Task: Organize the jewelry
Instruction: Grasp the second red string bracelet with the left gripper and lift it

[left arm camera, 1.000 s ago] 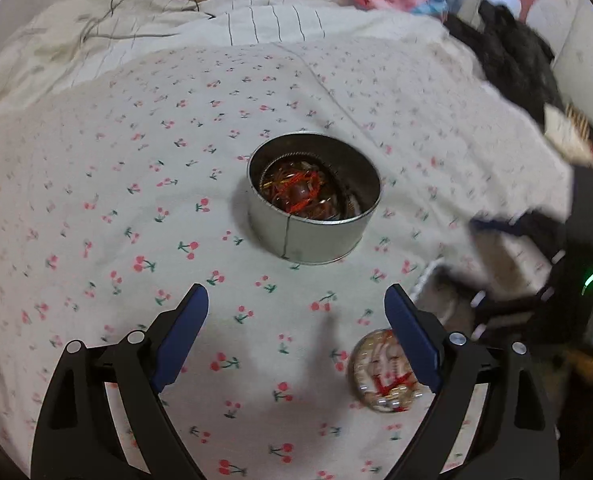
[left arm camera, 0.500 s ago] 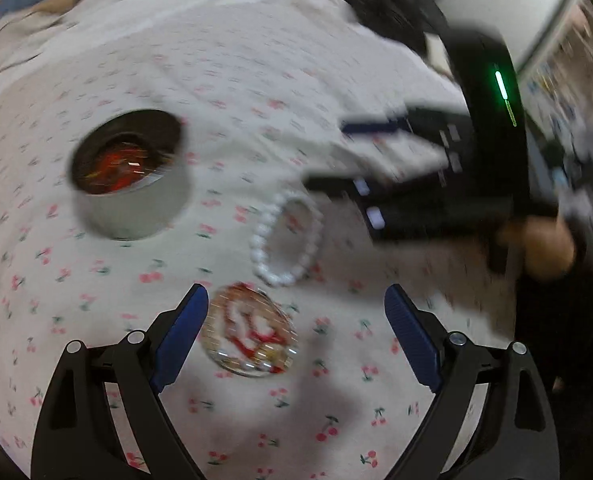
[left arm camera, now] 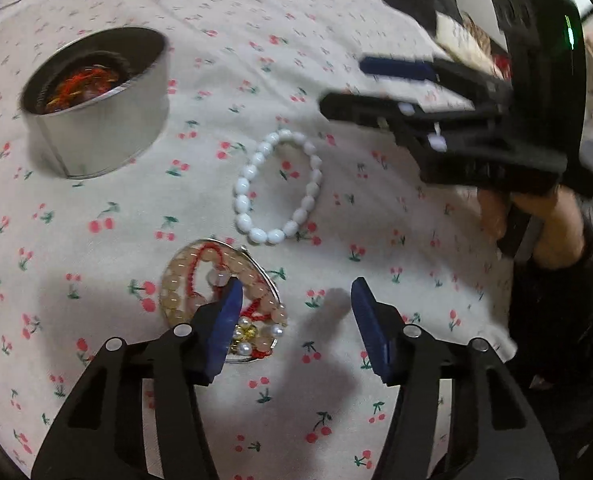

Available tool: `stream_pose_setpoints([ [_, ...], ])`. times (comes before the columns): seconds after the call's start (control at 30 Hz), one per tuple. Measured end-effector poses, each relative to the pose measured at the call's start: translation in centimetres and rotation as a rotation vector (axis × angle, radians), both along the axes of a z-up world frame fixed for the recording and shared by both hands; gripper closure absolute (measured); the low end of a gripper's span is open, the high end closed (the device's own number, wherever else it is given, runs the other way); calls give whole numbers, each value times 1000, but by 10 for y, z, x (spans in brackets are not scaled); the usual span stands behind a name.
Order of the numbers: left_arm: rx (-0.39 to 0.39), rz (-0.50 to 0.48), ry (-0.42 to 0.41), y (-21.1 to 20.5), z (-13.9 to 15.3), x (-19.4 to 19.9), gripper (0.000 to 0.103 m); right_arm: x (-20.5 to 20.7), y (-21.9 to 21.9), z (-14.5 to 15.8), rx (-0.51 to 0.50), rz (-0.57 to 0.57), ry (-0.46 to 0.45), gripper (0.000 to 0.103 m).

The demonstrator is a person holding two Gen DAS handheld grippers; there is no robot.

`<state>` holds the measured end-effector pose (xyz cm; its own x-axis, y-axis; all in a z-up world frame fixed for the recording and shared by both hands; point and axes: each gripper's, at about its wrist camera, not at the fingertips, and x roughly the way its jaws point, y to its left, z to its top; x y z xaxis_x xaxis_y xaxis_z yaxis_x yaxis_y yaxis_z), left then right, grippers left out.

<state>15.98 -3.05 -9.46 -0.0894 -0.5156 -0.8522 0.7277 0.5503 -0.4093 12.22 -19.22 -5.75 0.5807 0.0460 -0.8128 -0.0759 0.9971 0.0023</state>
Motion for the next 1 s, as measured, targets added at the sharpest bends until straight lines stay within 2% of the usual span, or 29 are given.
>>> stream_pose_setpoints([
  [0.17,-4,5,-69,8,12,-2,49,0,4,-1,5,11,3,29],
  [0.37,51,6,-86,-2,7,-4,49,0,8,-3,6,26,9,29],
  [0.53,38,38,-84,0,11,2,49,0,9,-4,11,26,9,29],
  [0.63,83,36,-95,0,3,2,49,0,10,-5,13,31,12,29],
  [0.8,114,43,-100,-8,-6,2,49,0,11,-6,14,37,16,29],
  [0.83,119,38,-108,-9,-6,1,54,0,12,-6,14,38,17,29],
  [0.87,114,46,-103,-7,-6,3,67,0,12,-6,12,39,18,29],
  [0.9,108,51,-83,-5,-6,5,87,0,12,-6,11,40,18,29],
  [0.93,91,62,-54,-3,-7,9,92,0,12,-6,11,38,18,29],
  [1.0,89,78,-64,0,-5,12,92,0,12,-7,12,36,18,29],
])
